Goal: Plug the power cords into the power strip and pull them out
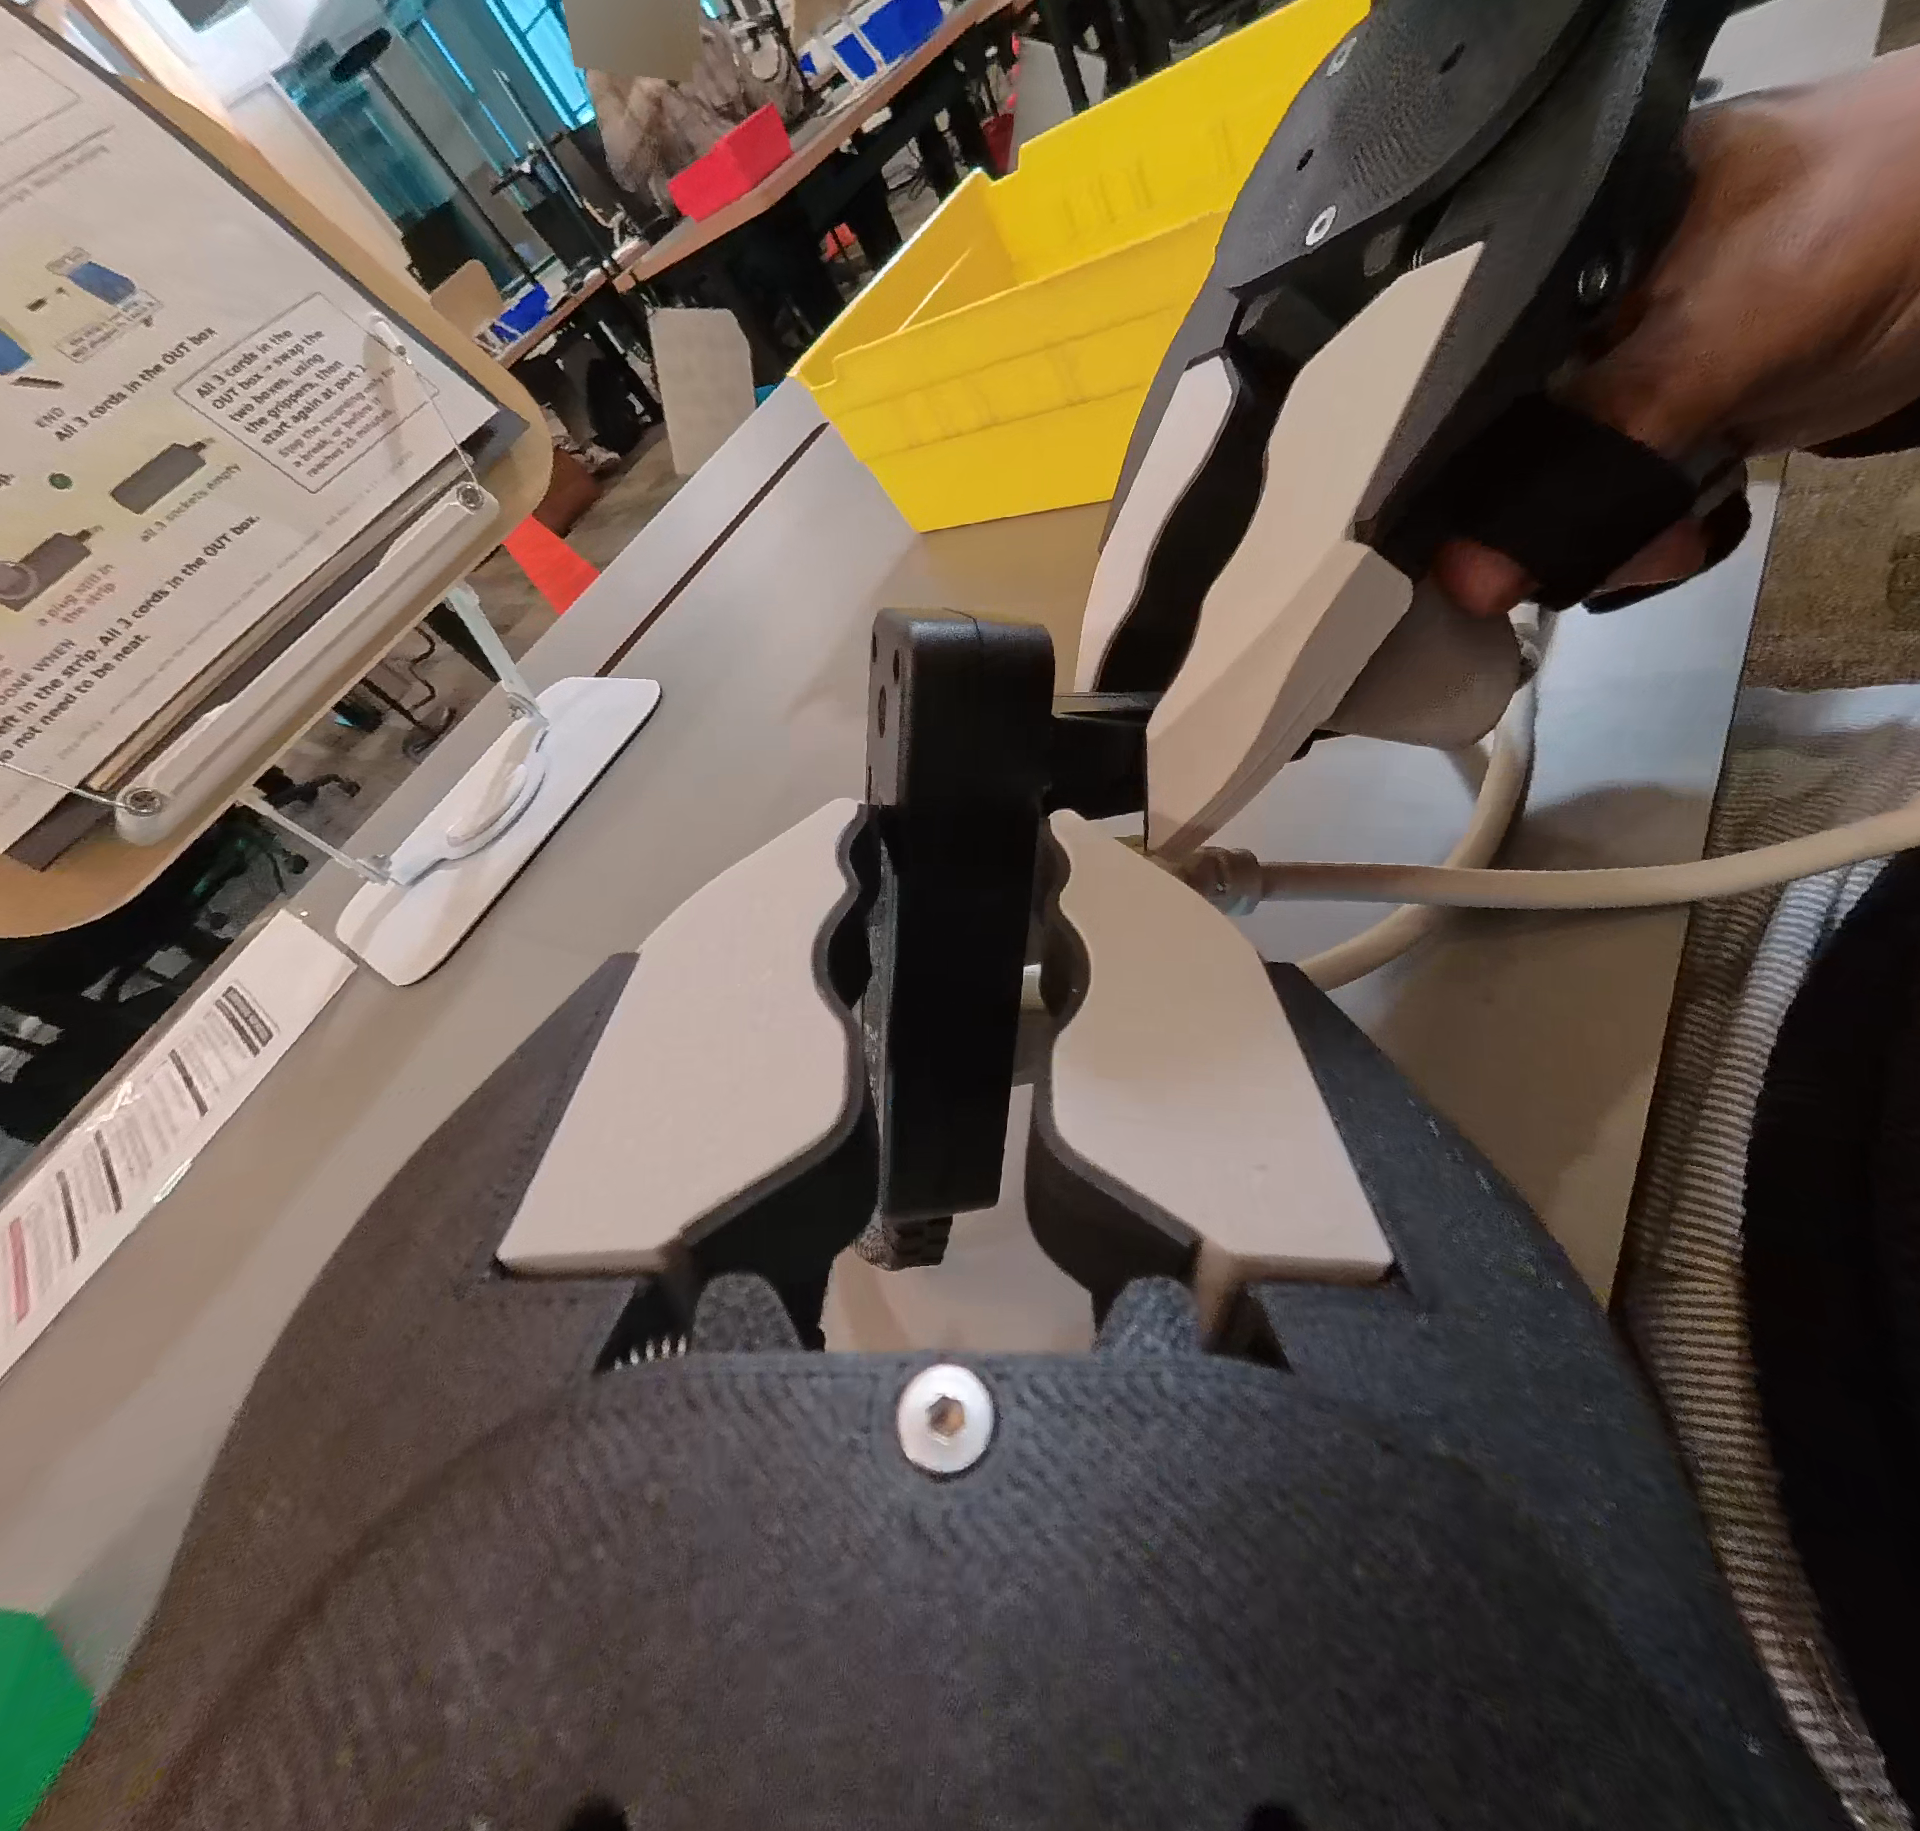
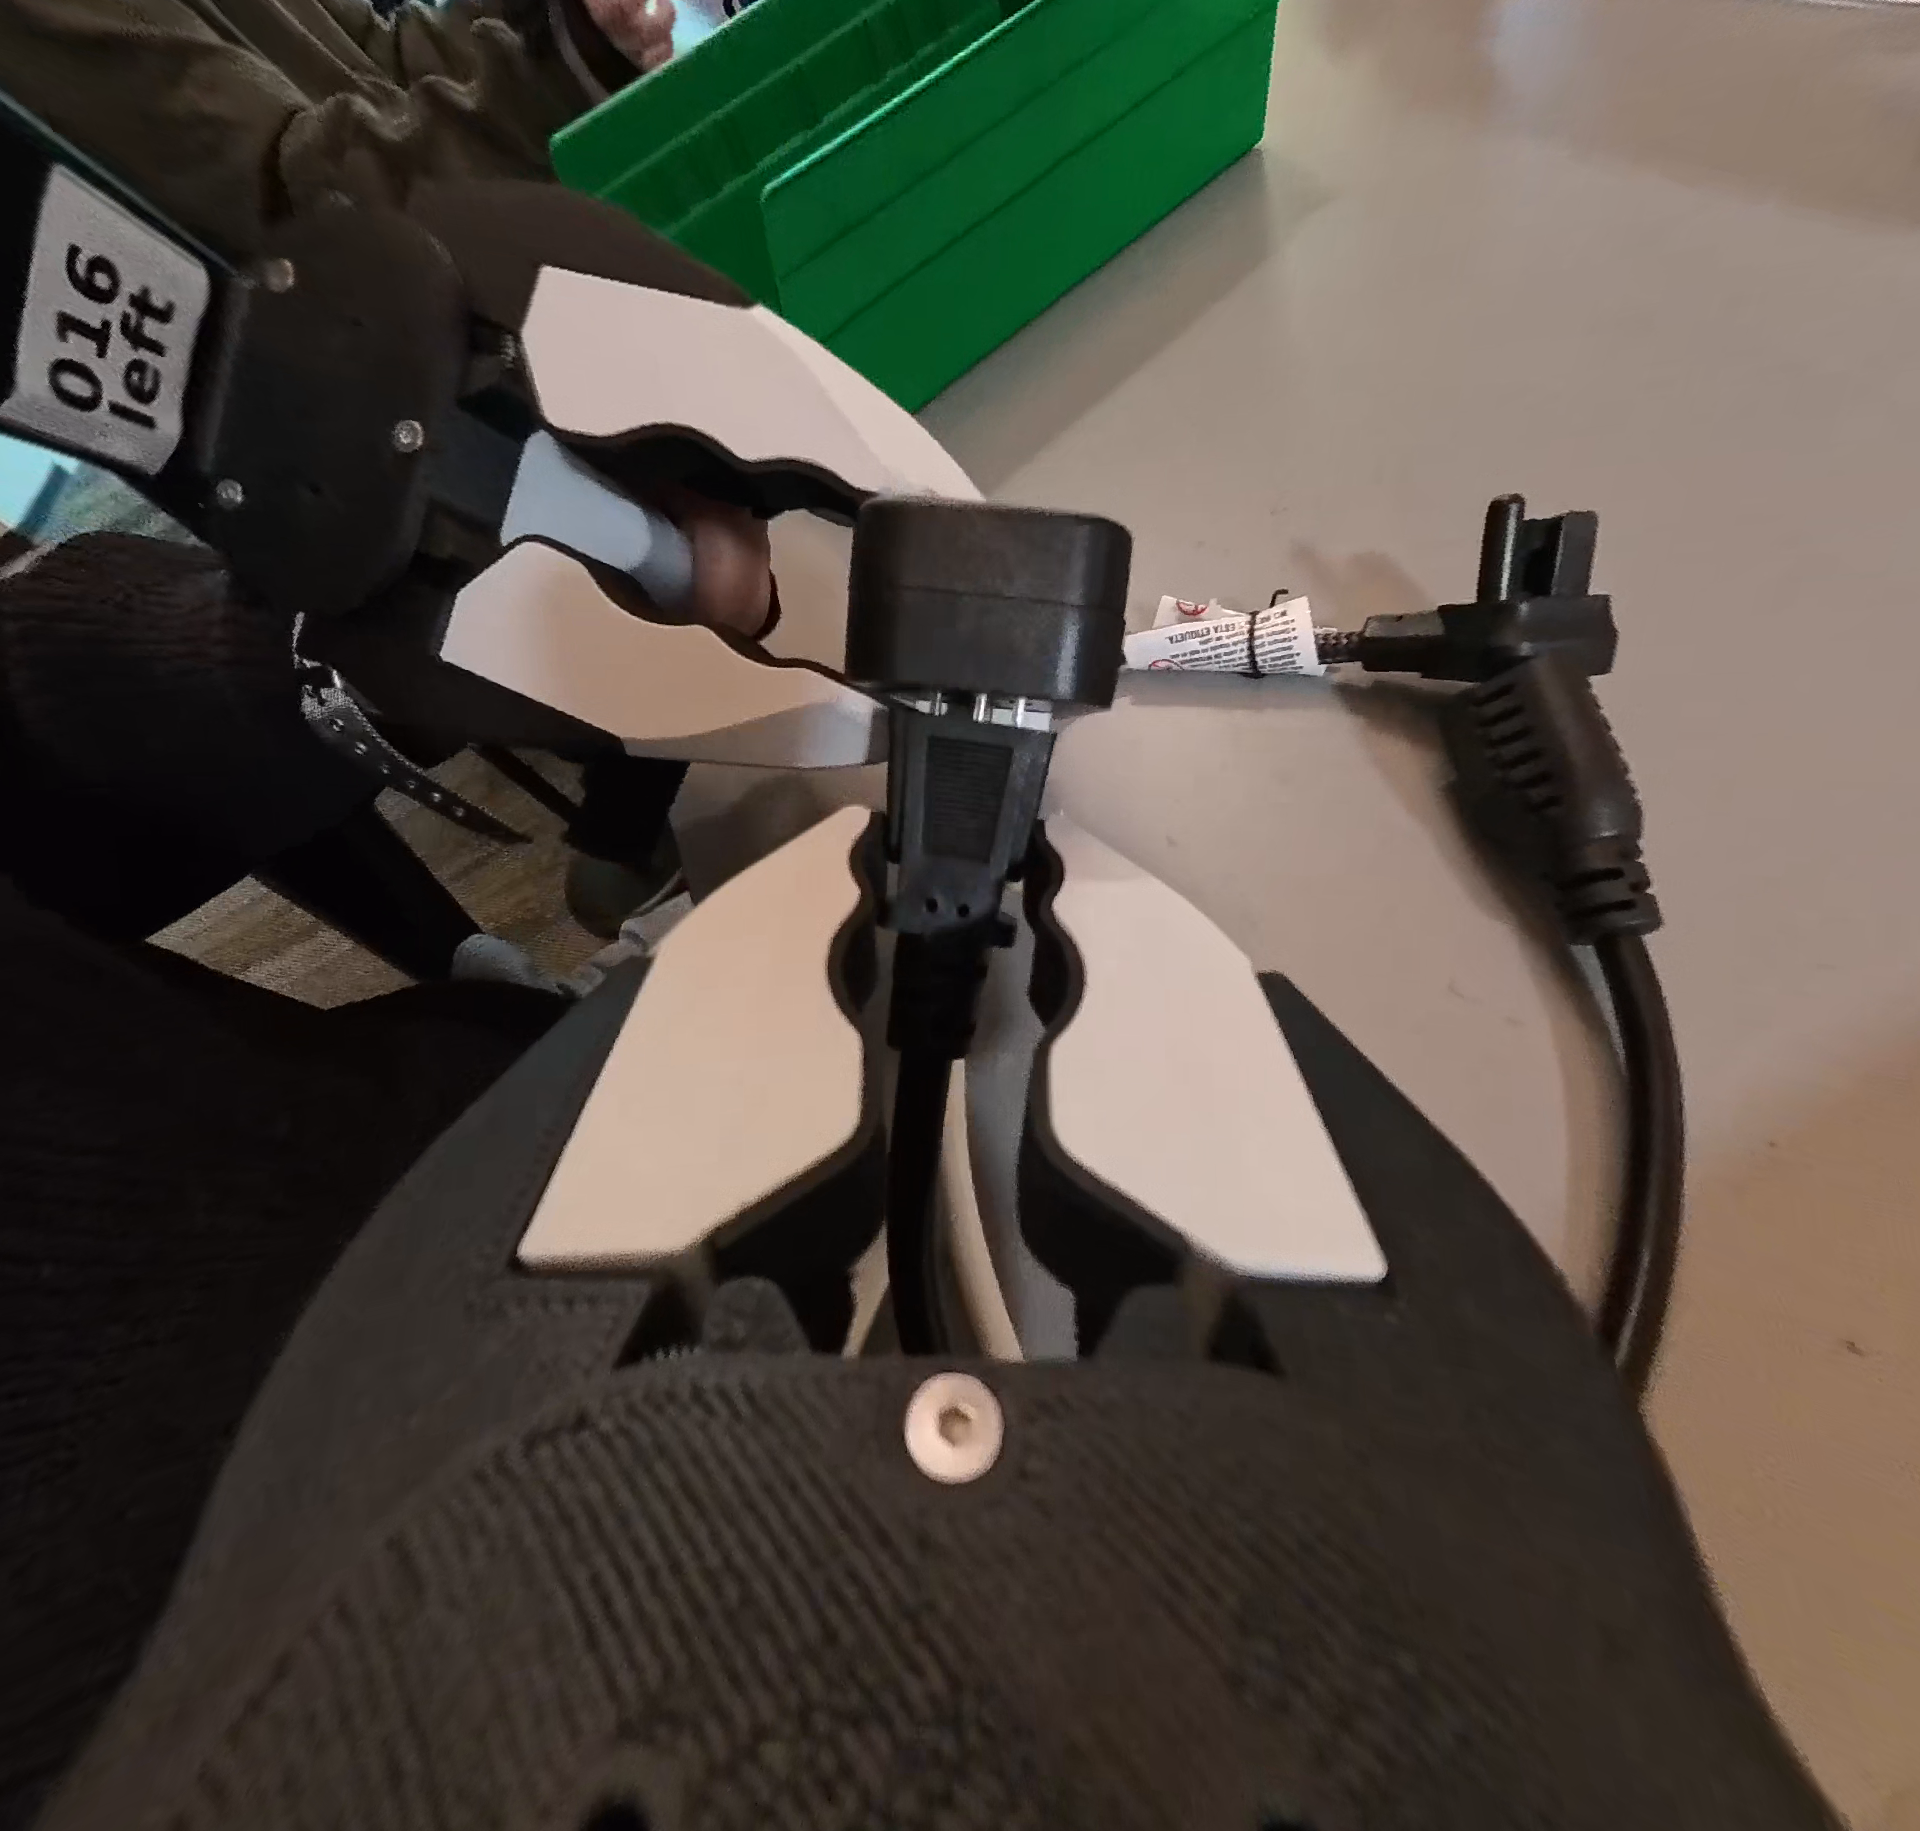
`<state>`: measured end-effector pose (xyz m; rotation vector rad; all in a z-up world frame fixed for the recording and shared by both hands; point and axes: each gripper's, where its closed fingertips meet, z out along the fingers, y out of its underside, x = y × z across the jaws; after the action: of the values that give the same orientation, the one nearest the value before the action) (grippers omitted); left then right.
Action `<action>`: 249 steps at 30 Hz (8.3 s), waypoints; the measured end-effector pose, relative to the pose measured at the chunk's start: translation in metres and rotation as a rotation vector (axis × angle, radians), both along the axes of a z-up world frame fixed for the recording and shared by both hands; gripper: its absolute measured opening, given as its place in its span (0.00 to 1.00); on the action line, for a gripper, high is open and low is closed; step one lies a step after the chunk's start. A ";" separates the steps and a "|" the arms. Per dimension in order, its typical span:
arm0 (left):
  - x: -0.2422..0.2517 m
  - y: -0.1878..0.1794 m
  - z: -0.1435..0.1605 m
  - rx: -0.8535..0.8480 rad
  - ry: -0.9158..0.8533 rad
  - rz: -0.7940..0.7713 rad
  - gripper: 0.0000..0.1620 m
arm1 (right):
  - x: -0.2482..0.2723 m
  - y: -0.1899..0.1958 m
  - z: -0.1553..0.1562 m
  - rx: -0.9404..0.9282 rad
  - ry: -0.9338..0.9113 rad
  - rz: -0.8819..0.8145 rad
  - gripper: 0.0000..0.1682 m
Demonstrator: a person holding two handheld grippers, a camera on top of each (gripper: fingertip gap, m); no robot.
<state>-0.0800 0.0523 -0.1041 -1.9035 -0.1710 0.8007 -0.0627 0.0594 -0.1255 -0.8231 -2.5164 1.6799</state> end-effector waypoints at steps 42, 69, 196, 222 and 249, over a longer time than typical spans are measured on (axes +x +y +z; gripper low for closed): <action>0.055 0.036 -0.028 -0.034 -0.677 -0.329 0.31 | 0.030 0.014 -0.006 0.124 0.198 0.274 0.17; 0.071 0.030 -0.024 0.075 -0.788 -0.483 0.33 | 0.049 0.022 -0.001 -0.102 0.038 0.412 0.15; 0.020 -0.005 0.015 0.391 -0.366 -0.169 0.31 | 0.016 0.003 0.031 -0.129 0.395 0.210 0.18; 0.015 0.006 0.003 0.283 -0.258 -0.093 0.30 | 0.013 -0.002 -0.001 0.108 0.249 0.283 0.13; 0.046 0.007 0.013 0.363 -0.455 -0.407 0.34 | 0.037 -0.003 -0.019 0.173 0.184 0.533 0.09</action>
<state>-0.0335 0.0590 -0.0914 -1.6659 -0.1842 0.0488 -0.0261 0.0568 -0.1448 0.0276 -2.8493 1.5138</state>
